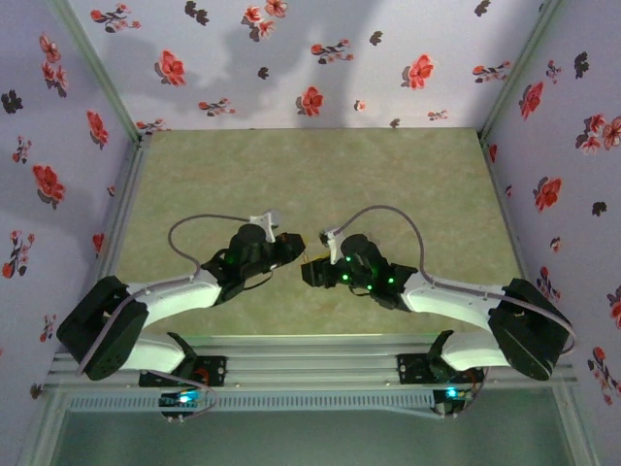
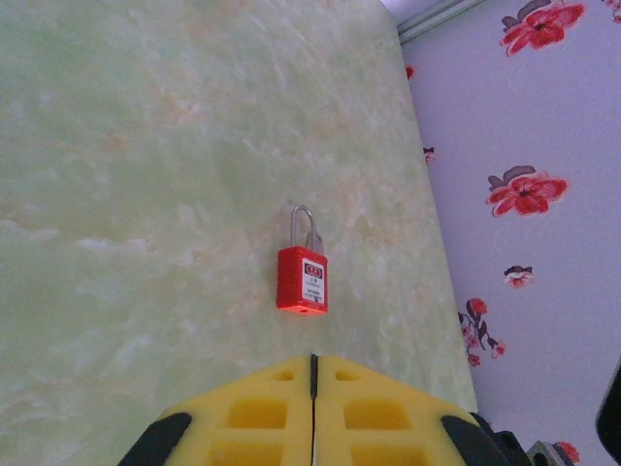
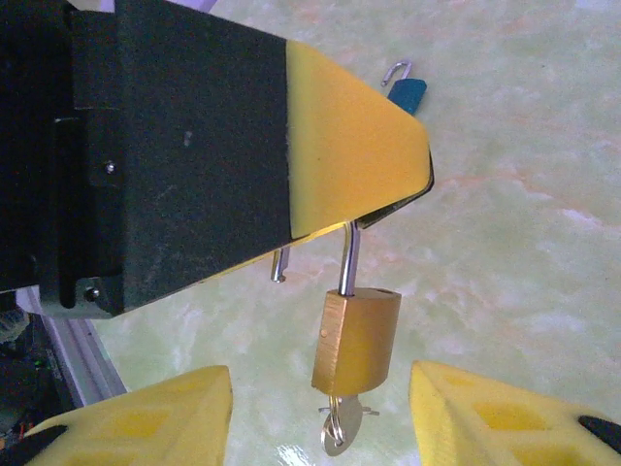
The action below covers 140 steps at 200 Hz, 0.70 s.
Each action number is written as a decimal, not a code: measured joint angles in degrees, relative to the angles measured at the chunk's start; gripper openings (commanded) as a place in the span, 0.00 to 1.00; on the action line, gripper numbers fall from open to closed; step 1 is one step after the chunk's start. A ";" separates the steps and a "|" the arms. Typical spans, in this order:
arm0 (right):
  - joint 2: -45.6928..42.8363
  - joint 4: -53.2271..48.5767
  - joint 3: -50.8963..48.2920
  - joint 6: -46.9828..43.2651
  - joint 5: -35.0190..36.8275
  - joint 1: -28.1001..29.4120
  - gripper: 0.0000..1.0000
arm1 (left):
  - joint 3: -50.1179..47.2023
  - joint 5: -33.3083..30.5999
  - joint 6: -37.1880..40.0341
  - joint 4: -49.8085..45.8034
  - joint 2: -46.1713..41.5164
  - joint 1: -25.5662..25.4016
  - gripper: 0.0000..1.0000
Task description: Lock with the key
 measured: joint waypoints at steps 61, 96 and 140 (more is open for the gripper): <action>0.00 -1.29 0.15 -0.33 2.27 0.00 0.41 | 0.85 0.00 -0.52 0.22 0.33 -1.22 0.00; 0.00 -1.49 0.17 -0.37 3.23 0.02 0.38 | 1.60 0.02 -0.52 0.00 0.33 -1.68 0.00; 0.00 -1.75 0.17 -0.37 3.96 0.00 0.34 | 1.70 0.02 -0.52 -0.42 0.28 -2.19 0.00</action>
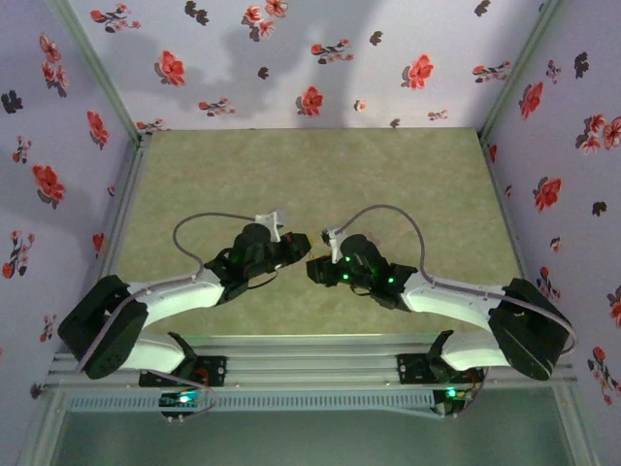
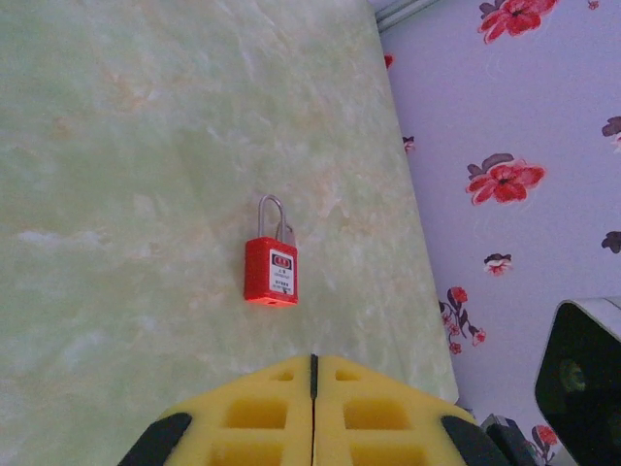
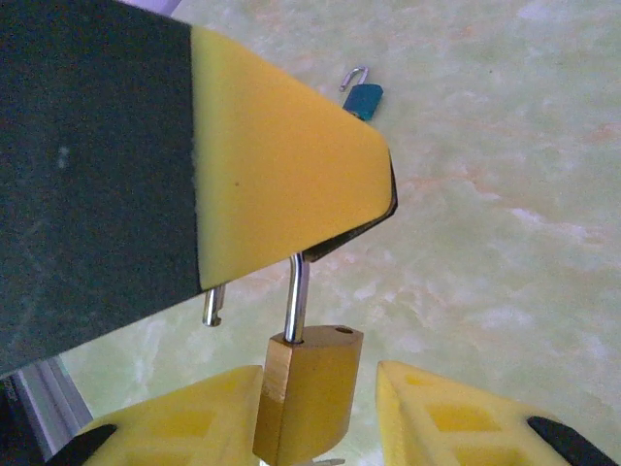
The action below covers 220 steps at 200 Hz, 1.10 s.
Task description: Lock with the key
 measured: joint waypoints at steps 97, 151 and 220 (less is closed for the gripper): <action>-0.07 0.04 0.00 0.00 0.52 0.24 0.27 | 0.81 -0.02 0.46 -1.99 -0.09 -0.39 0.00; -0.39 0.00 0.00 -0.02 0.52 0.28 0.23 | 0.83 -0.20 0.48 -2.60 -0.09 -0.42 0.00; -1.09 0.04 0.00 -0.04 0.50 0.48 0.13 | 0.83 -0.39 1.11 -3.19 -0.92 -0.52 0.00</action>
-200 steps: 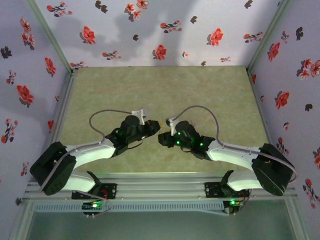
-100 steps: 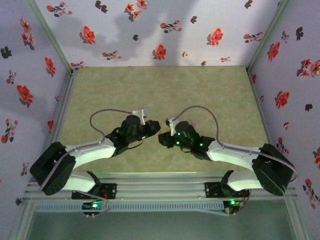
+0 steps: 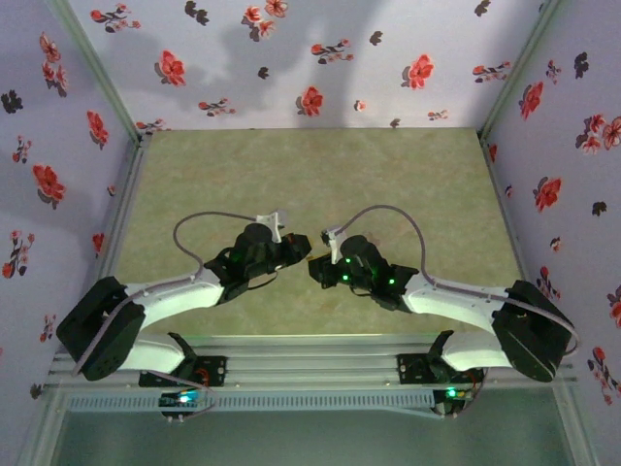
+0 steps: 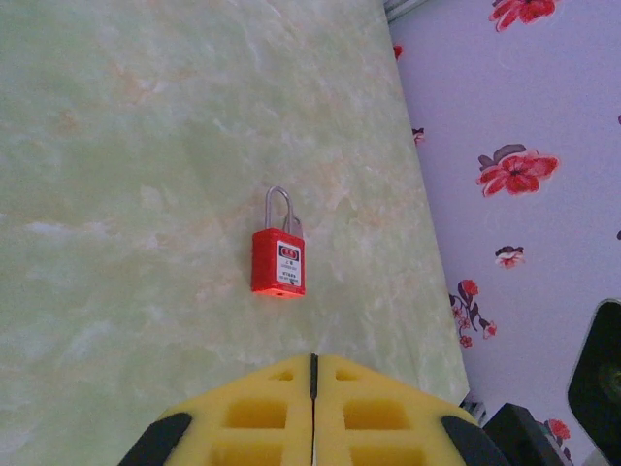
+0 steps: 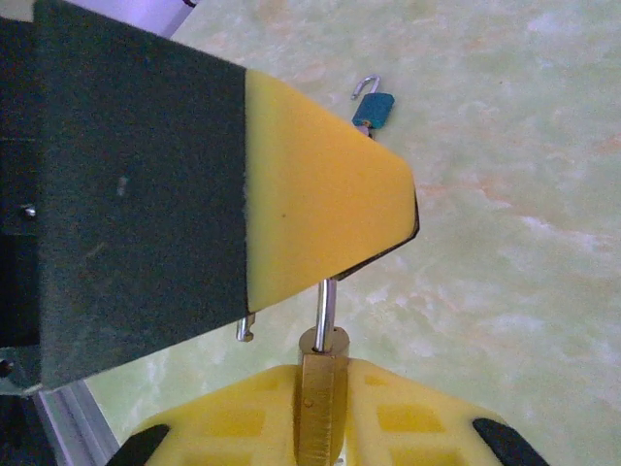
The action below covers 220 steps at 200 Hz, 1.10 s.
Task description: Lock with the key
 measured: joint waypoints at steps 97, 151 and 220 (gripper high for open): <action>-1.27 2.21 0.00 -0.42 -3.15 0.39 0.00 | -2.40 -0.46 2.82 -1.25 -6.49 0.17 0.00; -2.84 3.41 -0.85 -0.42 -6.56 0.44 0.00 | -5.44 1.88 2.71 0.92 -9.92 1.20 0.00; -3.61 7.06 -1.97 0.28 -13.09 -0.42 0.00 | -9.16 5.70 2.03 3.96 -14.60 2.69 0.00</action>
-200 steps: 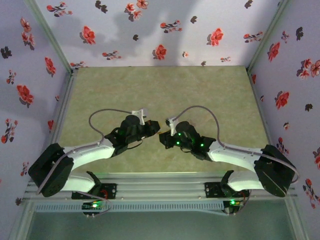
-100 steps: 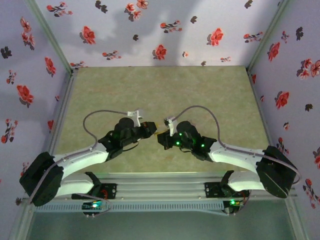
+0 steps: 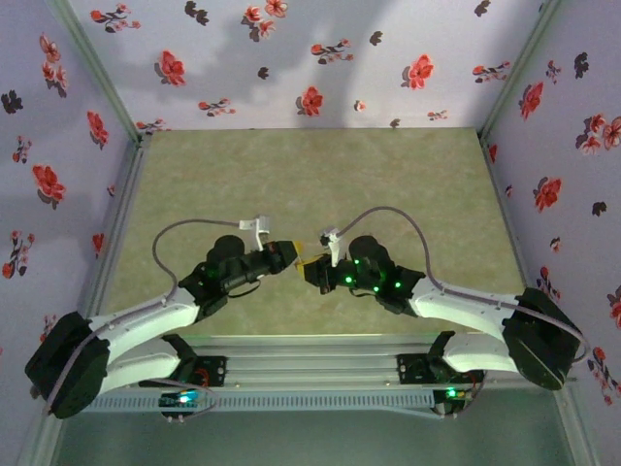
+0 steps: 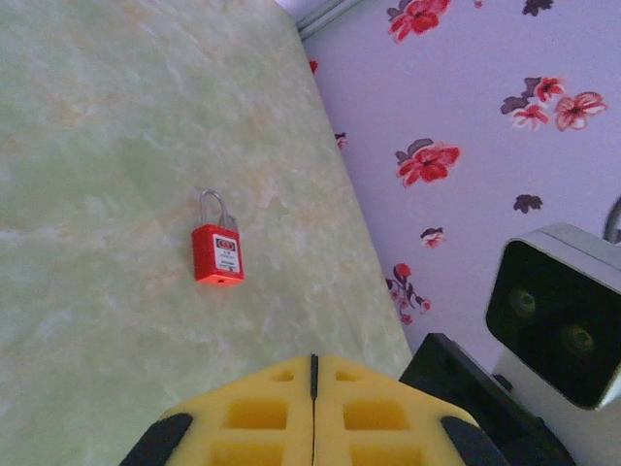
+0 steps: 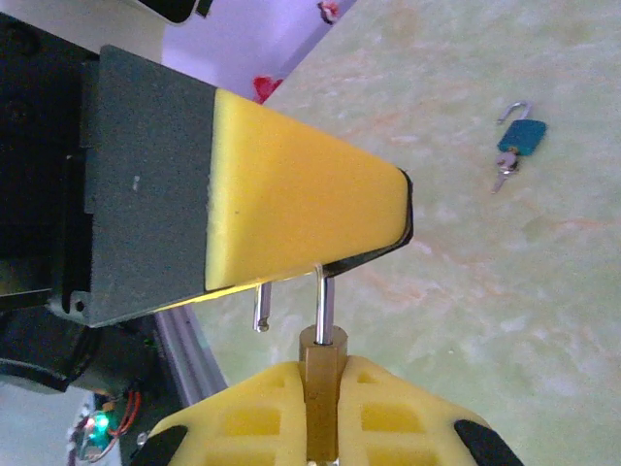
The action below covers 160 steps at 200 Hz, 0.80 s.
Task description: Lock with the key
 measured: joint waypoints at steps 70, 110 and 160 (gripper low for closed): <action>0.00 4.24 -1.25 3.28 -8.70 -2.34 0.00 | -4.02 2.64 -1.46 4.59 -3.37 1.11 0.00; 0.02 7.28 -1.60 5.53 -12.57 -3.61 0.00 | -5.64 3.28 -1.64 5.95 -5.95 1.81 0.00; 0.20 9.77 -2.32 8.39 -15.93 -5.11 0.00 | -6.10 3.85 -1.66 6.84 -6.32 1.97 0.00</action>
